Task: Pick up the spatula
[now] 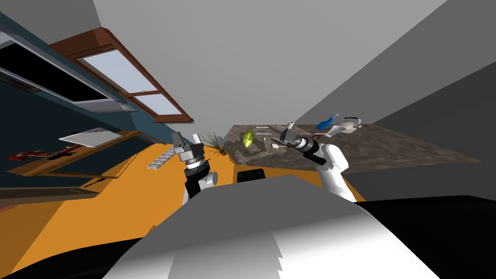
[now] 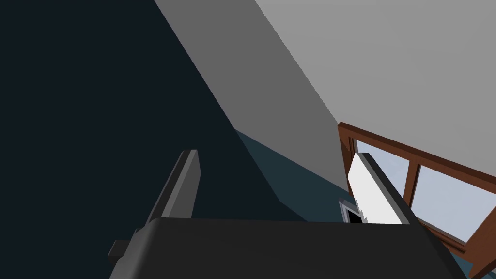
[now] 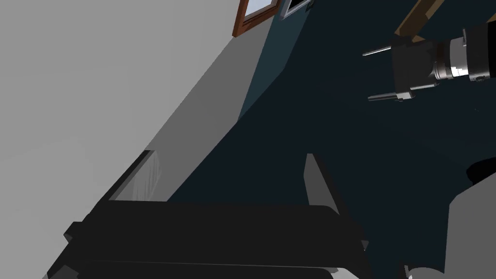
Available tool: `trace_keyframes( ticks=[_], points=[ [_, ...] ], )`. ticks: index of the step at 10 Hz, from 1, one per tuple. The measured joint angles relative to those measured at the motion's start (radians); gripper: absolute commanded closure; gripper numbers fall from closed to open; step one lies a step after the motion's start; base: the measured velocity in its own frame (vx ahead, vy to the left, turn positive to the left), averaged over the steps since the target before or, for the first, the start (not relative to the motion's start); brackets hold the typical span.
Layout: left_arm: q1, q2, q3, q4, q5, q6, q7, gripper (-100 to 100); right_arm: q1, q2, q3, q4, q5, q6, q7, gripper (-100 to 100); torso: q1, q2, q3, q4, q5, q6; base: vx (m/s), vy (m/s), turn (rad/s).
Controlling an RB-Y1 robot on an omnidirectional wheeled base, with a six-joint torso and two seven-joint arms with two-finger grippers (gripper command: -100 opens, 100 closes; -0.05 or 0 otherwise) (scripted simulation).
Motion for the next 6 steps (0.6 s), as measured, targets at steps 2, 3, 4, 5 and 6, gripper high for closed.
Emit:
trace_keyframes(
  ticks=[2,3,4,5,6],
  points=[
    [0.0,0.0,0.0,0.0,0.0,0.0,0.0,0,-0.021,-0.028,-0.017,0.03,0.065,-0.025,0.001,-100,0.0,0.0,0.0,0.0,0.0,0.0,-0.002,0.004,0.104],
    [0.0,0.0,0.0,0.0,0.0,0.0,0.0,0,-0.027,-0.046,-0.034,0.048,0.095,-0.047,0.004,-100,0.0,0.0,0.0,0.0,0.0,0.0,-0.001,0.003,0.057],
    [0.0,0.0,0.0,0.0,0.0,0.0,0.0,0,-0.031,-0.055,-0.041,0.058,0.126,-0.062,0.006,-100,0.0,0.0,0.0,0.0,0.0,0.0,0.0,0.001,-0.013],
    [0.0,0.0,0.0,0.0,0.0,0.0,0.0,0,-0.028,-0.058,-0.047,0.06,0.148,-0.069,0.009,-100,0.0,0.0,0.0,0.0,0.0,0.0,0.0,0.01,0.116],
    [0.0,0.0,0.0,0.0,0.0,0.0,0.0,0,-0.035,-0.071,-0.054,0.081,0.179,-0.086,0.015,-100,0.0,0.0,0.0,0.0,0.0,-0.001,0.0,0.006,0.078]
  ],
)
